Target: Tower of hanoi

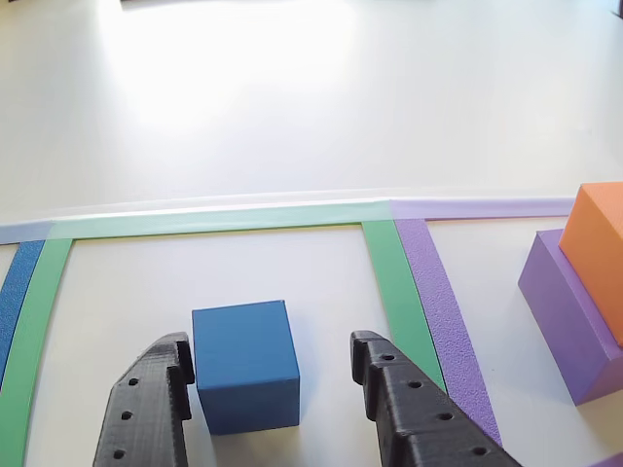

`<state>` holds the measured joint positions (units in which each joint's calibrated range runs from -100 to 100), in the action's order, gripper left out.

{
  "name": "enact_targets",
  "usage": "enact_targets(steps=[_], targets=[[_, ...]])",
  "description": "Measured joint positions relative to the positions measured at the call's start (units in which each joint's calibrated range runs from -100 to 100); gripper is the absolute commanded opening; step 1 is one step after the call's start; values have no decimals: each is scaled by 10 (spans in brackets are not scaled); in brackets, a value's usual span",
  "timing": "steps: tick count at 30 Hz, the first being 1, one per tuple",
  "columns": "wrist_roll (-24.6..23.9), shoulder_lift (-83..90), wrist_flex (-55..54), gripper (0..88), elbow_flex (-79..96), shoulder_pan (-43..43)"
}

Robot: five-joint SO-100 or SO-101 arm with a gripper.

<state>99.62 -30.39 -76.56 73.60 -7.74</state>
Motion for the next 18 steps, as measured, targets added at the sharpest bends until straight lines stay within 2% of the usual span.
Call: enact_targets(steps=[11, 18], targets=[[0, 0, -7, 50, 0, 11], [0, 0, -10, 32, 1, 18]])
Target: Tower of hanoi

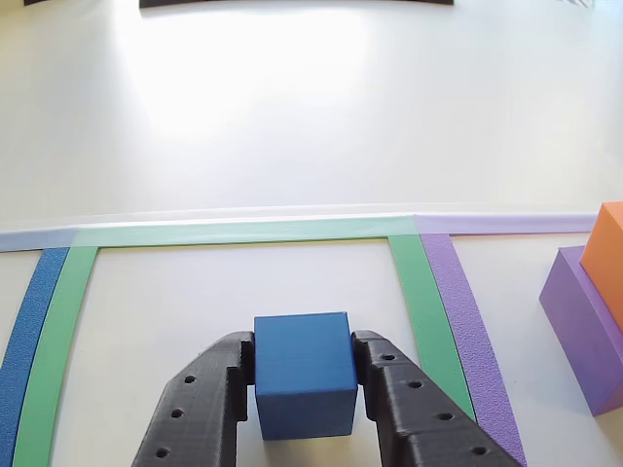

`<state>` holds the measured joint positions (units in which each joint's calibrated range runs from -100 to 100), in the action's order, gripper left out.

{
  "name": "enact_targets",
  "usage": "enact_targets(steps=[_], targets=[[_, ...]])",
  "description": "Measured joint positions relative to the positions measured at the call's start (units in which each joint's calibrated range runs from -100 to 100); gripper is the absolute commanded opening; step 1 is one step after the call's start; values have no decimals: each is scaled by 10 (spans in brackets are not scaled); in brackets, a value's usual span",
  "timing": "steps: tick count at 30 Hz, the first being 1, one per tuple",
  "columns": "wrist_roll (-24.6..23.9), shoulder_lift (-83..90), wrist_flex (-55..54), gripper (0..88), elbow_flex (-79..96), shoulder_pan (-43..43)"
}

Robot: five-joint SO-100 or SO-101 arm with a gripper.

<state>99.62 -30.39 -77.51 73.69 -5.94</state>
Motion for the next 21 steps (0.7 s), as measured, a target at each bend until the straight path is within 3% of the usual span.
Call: enact_targets(steps=[13, 17, 21], targets=[[0, 47, 29, 24, 22, 21], [0, 165, 130, 26, 47, 42], [2, 340, 302, 26, 49, 63]])
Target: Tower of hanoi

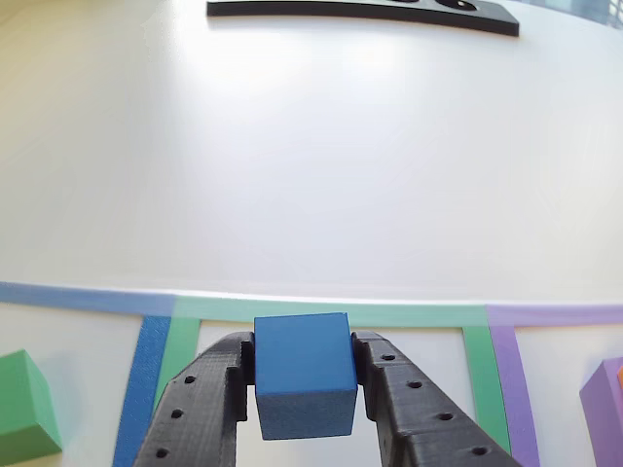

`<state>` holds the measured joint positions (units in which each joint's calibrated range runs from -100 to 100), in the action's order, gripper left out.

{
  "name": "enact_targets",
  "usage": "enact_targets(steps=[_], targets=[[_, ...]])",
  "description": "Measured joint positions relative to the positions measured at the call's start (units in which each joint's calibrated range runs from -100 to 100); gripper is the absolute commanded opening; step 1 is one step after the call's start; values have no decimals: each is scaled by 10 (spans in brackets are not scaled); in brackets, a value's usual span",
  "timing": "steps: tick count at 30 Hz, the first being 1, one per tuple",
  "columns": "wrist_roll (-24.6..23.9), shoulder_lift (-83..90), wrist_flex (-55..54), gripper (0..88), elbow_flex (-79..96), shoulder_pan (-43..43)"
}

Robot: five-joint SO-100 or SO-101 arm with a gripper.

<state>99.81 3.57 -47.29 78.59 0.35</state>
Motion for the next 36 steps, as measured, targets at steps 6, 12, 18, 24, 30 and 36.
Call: enact_targets(steps=[6, 12, 18, 24, 30, 36], targets=[[2, 255, 342, 26, -61, 24], [2, 356, 709, 27, -250, 48], [-26, 360, 1103, 28, -549, 87], [-102, 361, 1360, 26, -777, 145], [-134, 362, 1446, 26, -837, 186], [-72, 362, 1414, 28, -758, 202]])
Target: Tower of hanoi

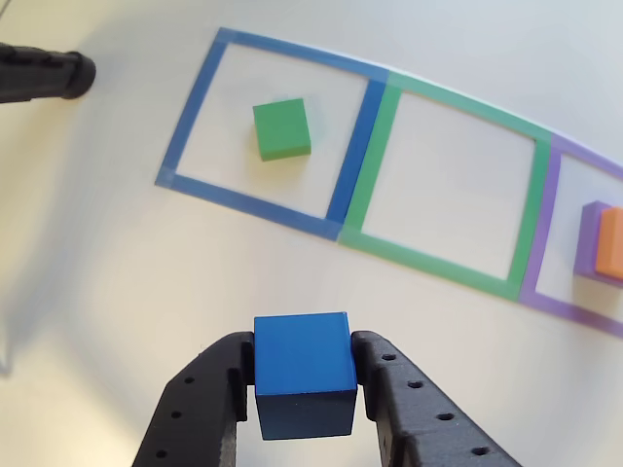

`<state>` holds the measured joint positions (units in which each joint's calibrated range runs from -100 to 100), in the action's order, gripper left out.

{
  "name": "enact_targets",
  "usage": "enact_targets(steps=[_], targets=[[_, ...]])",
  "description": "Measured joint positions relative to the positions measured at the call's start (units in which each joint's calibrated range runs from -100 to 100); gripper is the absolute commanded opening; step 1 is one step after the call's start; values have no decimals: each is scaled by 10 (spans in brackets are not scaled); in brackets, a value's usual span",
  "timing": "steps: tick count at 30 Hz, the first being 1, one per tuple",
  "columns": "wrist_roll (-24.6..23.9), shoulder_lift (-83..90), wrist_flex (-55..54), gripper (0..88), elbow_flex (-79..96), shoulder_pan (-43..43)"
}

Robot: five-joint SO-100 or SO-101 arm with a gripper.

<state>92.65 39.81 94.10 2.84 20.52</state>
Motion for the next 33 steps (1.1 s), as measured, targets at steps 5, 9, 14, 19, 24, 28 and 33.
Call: enact_targets(steps=[5, 9, 14, 19, 24, 28, 33], targets=[[60, 26, -156, 27, 175, 1], [66, 40, -335, 27, 334, 5], [66, 39, -589, 26, 512, 20], [66, -10, -831, 26, 623, 32], [66, -103, -1006, 26, 666, 37], [66, -169, -1087, 26, 668, 37], [66, -236, -1151, 26, 668, 37]])
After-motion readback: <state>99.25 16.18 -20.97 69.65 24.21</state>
